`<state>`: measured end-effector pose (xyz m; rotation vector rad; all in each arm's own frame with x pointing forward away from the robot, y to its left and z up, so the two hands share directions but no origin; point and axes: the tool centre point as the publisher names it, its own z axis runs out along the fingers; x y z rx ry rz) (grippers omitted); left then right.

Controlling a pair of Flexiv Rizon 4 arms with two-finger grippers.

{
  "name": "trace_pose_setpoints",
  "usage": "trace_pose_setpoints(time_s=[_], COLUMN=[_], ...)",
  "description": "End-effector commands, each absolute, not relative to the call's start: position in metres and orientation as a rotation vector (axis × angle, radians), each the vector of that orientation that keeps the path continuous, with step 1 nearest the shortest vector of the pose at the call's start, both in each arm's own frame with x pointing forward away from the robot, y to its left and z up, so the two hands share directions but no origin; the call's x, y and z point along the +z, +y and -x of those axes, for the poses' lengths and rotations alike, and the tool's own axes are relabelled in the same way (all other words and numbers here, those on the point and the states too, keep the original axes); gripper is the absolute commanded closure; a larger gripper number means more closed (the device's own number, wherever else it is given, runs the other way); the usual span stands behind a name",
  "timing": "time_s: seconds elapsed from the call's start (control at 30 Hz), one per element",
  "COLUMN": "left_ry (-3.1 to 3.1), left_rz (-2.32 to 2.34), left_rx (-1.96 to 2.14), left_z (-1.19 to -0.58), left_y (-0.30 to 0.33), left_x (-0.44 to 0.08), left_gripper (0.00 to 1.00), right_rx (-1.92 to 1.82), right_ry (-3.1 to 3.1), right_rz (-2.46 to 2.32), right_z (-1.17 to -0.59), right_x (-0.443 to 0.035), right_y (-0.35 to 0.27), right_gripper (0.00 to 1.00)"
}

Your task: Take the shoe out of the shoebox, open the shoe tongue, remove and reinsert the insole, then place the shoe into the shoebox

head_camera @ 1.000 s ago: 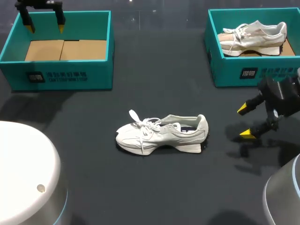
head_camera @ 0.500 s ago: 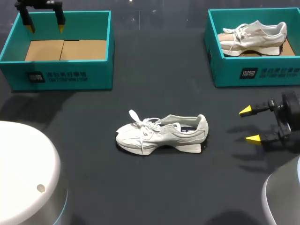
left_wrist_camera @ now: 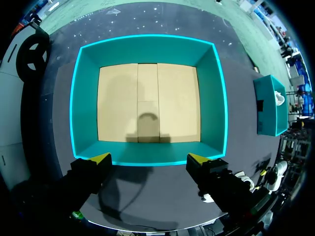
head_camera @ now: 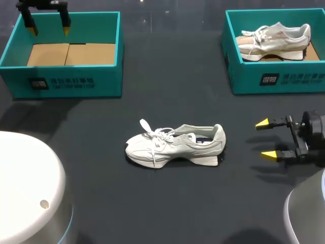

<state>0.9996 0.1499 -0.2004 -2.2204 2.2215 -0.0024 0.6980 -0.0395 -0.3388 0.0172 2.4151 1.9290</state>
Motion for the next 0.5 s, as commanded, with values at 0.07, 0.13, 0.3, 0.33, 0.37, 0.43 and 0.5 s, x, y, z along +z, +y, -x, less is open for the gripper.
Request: trace_pose_setpoints(time_s=[0.07,0.13,0.3,0.33,0.37,0.43,0.5], left_ry=[2.221,2.221,2.221,2.221,2.221,2.221,2.221], left_rz=[2.221,2.221,2.221,2.221,2.221,2.221,2.221], left_rx=[-0.001,-0.001,-0.001,-0.001,-0.001,-0.001,-0.001], left_z=[-1.000,-1.000,-1.000,-1.000,-1.000,-1.000,-1.000], left_y=[0.150,0.150,0.150,0.150,0.150,0.150,0.150], left_x=[-0.200,-0.200,-0.200,-0.200,-0.200,-0.200,-0.200], left_gripper=[0.00,0.00,0.00,0.00,0.00,0.00,0.00], right_rx=[1.890,1.870,1.810,1.787,1.797,1.797,1.797], right_ry=[2.428,2.438,2.467,2.486,2.481,2.481,2.481], right_rz=[-0.011,-0.003,0.001,-0.014,-0.023,-0.023,-0.023], right_z=[-0.695,-0.694,-0.694,-0.694,-0.694,-0.694,-0.694], right_x=[-0.335,-0.336,-0.340,-0.342,-0.343,-0.343,-0.343], right_y=[-0.033,-0.031,-0.021,-0.019,-0.018,-0.018,-0.018], right_gripper=[0.00,0.00,0.00,0.00,0.00,0.00,0.00])
